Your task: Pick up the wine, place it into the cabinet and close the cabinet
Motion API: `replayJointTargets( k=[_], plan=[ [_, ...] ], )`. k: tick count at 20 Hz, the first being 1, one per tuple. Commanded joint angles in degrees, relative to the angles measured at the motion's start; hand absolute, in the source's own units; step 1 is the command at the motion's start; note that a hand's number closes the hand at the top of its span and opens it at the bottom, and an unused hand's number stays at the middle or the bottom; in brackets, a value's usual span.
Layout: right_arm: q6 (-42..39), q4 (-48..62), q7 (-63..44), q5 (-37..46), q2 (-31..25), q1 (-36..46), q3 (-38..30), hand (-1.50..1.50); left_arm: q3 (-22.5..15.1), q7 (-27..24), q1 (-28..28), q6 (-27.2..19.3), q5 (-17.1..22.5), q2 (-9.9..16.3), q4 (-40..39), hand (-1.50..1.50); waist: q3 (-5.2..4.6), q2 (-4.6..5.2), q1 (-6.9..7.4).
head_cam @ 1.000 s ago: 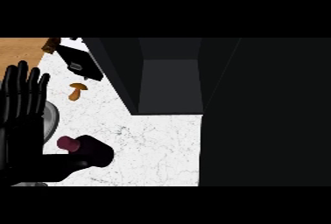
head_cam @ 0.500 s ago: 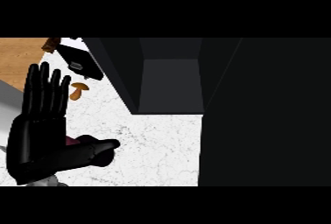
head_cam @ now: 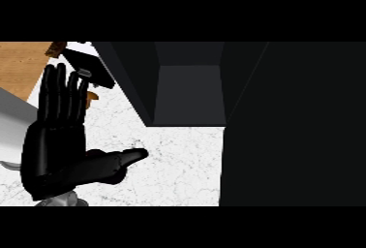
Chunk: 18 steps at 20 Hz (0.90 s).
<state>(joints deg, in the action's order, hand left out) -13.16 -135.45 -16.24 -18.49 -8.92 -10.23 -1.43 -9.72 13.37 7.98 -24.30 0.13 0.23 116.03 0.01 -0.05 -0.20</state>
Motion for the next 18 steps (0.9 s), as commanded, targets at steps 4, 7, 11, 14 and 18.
replayJointTargets(
  k=[4,7,11,14,18],
  plan=[
    [-1.2,-4.0,-0.9,2.6,2.4,-4.2,2.8,-1.50,-7.6,5.3,-1.5,-6.0,-6.3,-0.2,4.8,-1.50,0.02,-0.11,-0.10],
    [0.3,-2.3,-6.7,-3.5,-0.7,3.9,-3.5,-1.50,-3.8,0.1,-5.7,-2.2,-3.4,-0.2,4.2,-1.50,-0.01,-0.01,0.17],
    [-0.1,-3.6,-6.2,-1.2,1.2,2.3,-1.5,-1.50,-4.3,2.8,-5.4,-2.5,-4.3,0.0,5.1,-1.50,-0.01,-0.01,0.15],
    [1.1,-6.6,-8.3,-0.5,2.0,1.3,-0.9,-1.50,-2.8,4.4,-6.6,-2.0,-4.1,1.1,7.2,-1.50,-0.01,-0.04,0.11],
    [0.7,-0.8,-4.6,2.4,3.5,3.8,0.4,-1.50,-2.1,1.5,-14.5,-0.2,-2.6,2.3,10.2,-1.50,-0.01,-0.04,0.39]
  ],
)
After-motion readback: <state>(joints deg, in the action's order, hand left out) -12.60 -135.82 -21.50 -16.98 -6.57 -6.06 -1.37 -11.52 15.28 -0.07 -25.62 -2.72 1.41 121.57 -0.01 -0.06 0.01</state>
